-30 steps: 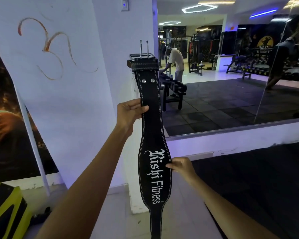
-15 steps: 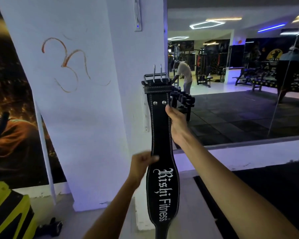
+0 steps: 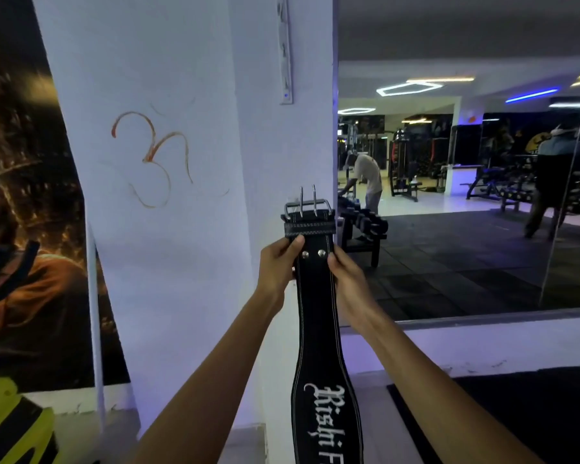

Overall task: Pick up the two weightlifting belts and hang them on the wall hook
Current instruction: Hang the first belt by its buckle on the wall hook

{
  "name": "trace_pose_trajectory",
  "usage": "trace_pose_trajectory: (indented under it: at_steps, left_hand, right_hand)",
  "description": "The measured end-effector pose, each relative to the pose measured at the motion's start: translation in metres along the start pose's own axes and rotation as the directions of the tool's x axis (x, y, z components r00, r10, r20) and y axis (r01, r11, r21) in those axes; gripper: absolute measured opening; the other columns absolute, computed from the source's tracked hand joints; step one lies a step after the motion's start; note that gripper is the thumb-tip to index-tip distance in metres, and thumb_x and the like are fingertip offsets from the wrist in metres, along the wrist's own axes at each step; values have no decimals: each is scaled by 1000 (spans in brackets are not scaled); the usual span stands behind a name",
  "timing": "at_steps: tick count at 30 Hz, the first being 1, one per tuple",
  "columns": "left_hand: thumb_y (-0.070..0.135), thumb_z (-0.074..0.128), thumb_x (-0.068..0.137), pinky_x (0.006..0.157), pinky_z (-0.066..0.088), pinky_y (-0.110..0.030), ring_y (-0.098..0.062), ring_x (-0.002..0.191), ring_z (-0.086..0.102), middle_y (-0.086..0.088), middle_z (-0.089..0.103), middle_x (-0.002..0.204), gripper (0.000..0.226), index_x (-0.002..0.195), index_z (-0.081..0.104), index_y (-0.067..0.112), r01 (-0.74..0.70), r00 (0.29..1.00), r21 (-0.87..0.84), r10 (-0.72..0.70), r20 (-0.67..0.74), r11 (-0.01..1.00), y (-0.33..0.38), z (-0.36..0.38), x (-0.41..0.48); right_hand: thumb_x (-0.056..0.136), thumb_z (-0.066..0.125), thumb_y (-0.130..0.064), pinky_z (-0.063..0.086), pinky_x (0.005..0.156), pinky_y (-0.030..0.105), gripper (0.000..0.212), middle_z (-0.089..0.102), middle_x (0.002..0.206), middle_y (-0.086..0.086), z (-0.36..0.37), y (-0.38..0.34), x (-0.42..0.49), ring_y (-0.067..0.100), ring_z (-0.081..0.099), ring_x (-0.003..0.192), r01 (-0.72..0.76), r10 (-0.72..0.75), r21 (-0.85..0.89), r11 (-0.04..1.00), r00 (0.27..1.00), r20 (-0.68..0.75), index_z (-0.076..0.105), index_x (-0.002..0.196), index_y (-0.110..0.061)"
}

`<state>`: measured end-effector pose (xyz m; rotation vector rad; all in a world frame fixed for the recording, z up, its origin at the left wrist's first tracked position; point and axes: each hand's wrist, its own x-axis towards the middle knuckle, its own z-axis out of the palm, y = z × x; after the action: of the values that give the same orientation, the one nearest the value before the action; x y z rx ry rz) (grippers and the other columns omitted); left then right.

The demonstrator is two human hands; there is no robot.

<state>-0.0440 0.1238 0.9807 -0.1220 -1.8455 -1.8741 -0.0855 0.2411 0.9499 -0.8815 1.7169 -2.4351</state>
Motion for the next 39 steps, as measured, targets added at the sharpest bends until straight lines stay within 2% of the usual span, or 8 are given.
trace_pose_trajectory:
  at_steps: [6, 15, 19, 24, 28, 31, 34, 39]
  left_hand:
    - [38, 50, 92, 69, 55, -32, -24, 86, 66, -7, 71, 92, 31, 95, 70, 15, 78, 993, -45, -74, 94, 996, 2, 10, -4]
    - [50, 51, 83, 81, 53, -39, -25, 92, 65, -6, 69, 97, 40, 103, 65, 18, 370, 905, 98, -382, 189, 924, 27, -3, 18]
    - [46, 47, 91, 75, 55, -34, -23, 85, 69, -11, 73, 95, 42, 98, 68, 10, 62, 994, 89, -54, -95, 994, 11, 8, 18]
    - [40, 31, 98, 78, 53, -37, -20, 82, 65, -6, 69, 87, 45, 91, 63, 10, -164, 908, 179, 220, -356, 970, 9, 23, 22]
    - [38, 27, 99, 69, 48, -28, -19, 78, 61, -1, 63, 80, 44, 93, 58, 6, -216, 881, 204, 280, -381, 955, 18, 21, 36]
    - [42, 25, 98, 61, 45, -25, -20, 73, 59, -2, 59, 77, 39, 104, 41, 7, -222, 876, 231, 298, -380, 947, 32, 17, 55]
    - [49, 23, 96, 84, 46, -35, -21, 94, 62, -6, 61, 108, 43, 124, 36, 19, -283, 851, 335, 396, -344, 899, 48, 10, 71]
    - [42, 30, 97, 52, 36, -17, -9, 55, 52, 6, 53, 55, 46, 57, 44, 27, -498, 707, 473, 656, -265, 727, 70, -10, 129]
  right_hand:
    - [92, 47, -40, 53, 86, 44, 39, 69, 100, 16, 10, -51, 24, 32, 66, 95, -31, 29, -8, 999, 984, -178, 64, 97, -5]
    - [93, 49, -33, 53, 60, 21, 26, 70, 81, 3, 16, -27, 17, 15, 69, 73, -19, 16, -14, 1000, 980, -197, 68, 85, -17]
    - [87, 57, -37, 55, 65, 29, 31, 71, 79, 10, 28, -32, 22, 21, 69, 68, -115, 129, 74, 991, 967, -220, 71, 83, -10]
    - [79, 67, -38, 53, 72, 32, 45, 67, 91, 7, 36, -47, 35, 23, 65, 82, -235, 232, 4, 972, 958, -166, 62, 112, -7]
    - [91, 52, -32, 33, 94, 21, 52, 41, 124, -15, 32, -48, 43, -2, 41, 113, 61, -87, -271, 961, 992, -86, 33, 138, -21]
    - [92, 43, -40, 39, 66, 14, 33, 64, 74, -13, 48, -47, 60, -7, 53, 66, 291, -375, -356, 888, 907, -192, 64, 85, -14]
    - [95, 41, -38, 26, 48, 19, 51, 36, 43, -7, 62, -52, 83, 4, 32, 45, 340, -486, -408, 847, 807, -335, 44, 56, -6]
    - [95, 40, -40, 31, 51, 28, 52, 39, 45, -2, 79, -74, 159, 10, 37, 45, 434, -593, -442, 785, 732, -335, 49, 58, -4]
